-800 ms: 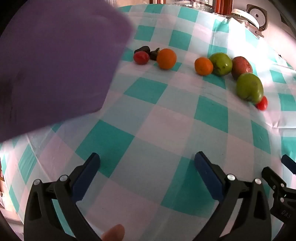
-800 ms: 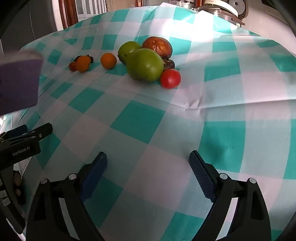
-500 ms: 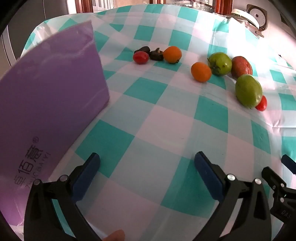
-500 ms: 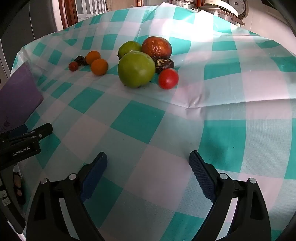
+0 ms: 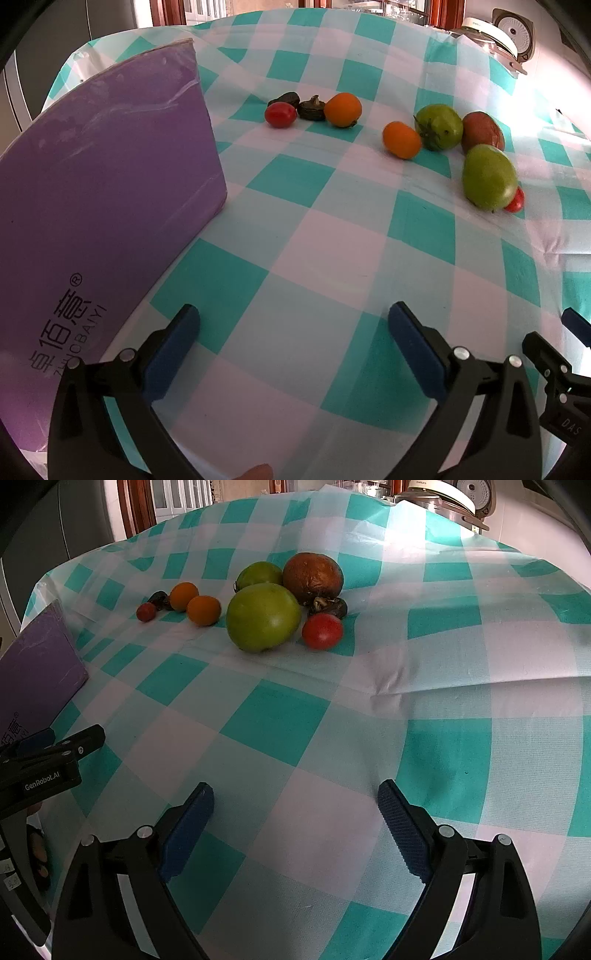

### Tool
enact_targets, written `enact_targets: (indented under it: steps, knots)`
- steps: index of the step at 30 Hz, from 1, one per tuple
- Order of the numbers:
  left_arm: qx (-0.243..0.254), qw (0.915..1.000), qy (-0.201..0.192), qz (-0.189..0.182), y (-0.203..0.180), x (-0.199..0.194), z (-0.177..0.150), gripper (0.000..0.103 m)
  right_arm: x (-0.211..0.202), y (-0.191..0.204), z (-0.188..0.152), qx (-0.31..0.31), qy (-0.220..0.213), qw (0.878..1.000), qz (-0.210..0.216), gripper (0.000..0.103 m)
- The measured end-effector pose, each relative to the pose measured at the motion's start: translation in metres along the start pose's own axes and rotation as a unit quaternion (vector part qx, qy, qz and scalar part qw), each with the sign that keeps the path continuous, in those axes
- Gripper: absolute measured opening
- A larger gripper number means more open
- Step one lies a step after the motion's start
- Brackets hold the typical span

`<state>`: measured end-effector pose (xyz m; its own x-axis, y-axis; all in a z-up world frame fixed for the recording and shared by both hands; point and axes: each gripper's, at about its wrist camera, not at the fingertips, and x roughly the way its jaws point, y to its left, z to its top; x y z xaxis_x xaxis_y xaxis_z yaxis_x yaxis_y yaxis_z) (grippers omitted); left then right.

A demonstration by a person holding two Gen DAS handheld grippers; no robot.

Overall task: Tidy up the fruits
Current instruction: 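Set the purple-rimmed white box down on the tablecloth with the left hand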

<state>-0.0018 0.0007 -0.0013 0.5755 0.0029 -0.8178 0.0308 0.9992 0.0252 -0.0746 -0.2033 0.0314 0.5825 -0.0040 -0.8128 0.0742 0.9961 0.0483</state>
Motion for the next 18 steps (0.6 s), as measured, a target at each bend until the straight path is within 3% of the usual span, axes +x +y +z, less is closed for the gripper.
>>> enact_targets:
  steps: [18]
  knots:
    - [0.0,1.0,0.0,0.0,-0.0004,0.0007,0.0008,0.102,0.0004,0.0007,0.001,0.004,0.0,1.0,-0.003,0.088]
